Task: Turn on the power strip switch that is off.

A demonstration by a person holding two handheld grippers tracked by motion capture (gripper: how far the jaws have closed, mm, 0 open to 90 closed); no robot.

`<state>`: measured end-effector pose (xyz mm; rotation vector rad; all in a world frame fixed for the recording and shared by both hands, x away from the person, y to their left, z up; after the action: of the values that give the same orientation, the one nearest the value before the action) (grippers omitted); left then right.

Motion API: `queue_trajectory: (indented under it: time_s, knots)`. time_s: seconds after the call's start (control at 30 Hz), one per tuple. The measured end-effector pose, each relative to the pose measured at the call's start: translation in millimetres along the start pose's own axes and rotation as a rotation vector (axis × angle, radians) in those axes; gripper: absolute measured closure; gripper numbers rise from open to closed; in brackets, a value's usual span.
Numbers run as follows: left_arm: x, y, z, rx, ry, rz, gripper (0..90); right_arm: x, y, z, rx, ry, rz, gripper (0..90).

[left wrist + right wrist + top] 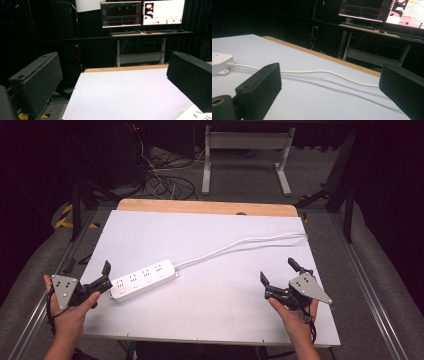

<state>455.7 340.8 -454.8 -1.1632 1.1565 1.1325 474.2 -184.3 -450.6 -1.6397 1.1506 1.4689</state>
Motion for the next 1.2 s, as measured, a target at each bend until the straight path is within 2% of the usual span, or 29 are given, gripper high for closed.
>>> queue_trajectory:
  time_s: [0.6,0.77,0.97,1.07,1.17,1.2]
  knots:
    - [-1.0,0.8,-1.6,0.010,-0.016,-0.003,1.2,-0.1,-0.4,0.3,-0.001,0.000,0.000,4.8]
    - [-1.1,1.1,-2.7,0.023,-0.007,0.001,5.6,0.2,-0.6,0.3,-0.008,-0.001,0.001,4.8]
    - [-0.2,1.1,-8.0,0.053,0.001,0.013,18.4,0.7,-0.2,0.0,-0.007,-0.004,0.002,5.0]
    - [-0.3,2.3,-11.1,0.085,-0.007,0.013,31.0,0.7,-0.1,0.2,-0.009,-0.010,0.001,5.0]
    - [-1.5,3.4,-12.2,0.109,-0.013,0.015,50.1,0.8,-0.1,0.3,-0.010,-0.012,0.001,5.3]
    - [-2.9,4.7,-13.1,0.130,-0.021,0.026,58.3,0.9,-0.2,0.3,-0.011,-0.013,0.003,5.4]
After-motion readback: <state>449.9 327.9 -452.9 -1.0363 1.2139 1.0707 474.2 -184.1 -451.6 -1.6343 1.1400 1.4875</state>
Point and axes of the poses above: each handheld gripper's, and its own axes: y roughly backward along the jaws, x roughly out of its underside, z roughly to its left, the point moved 7 cm from there along -y, roughly forward along the jaws, and after that the axes turned 1 degree about x, right-handed, at the moved point
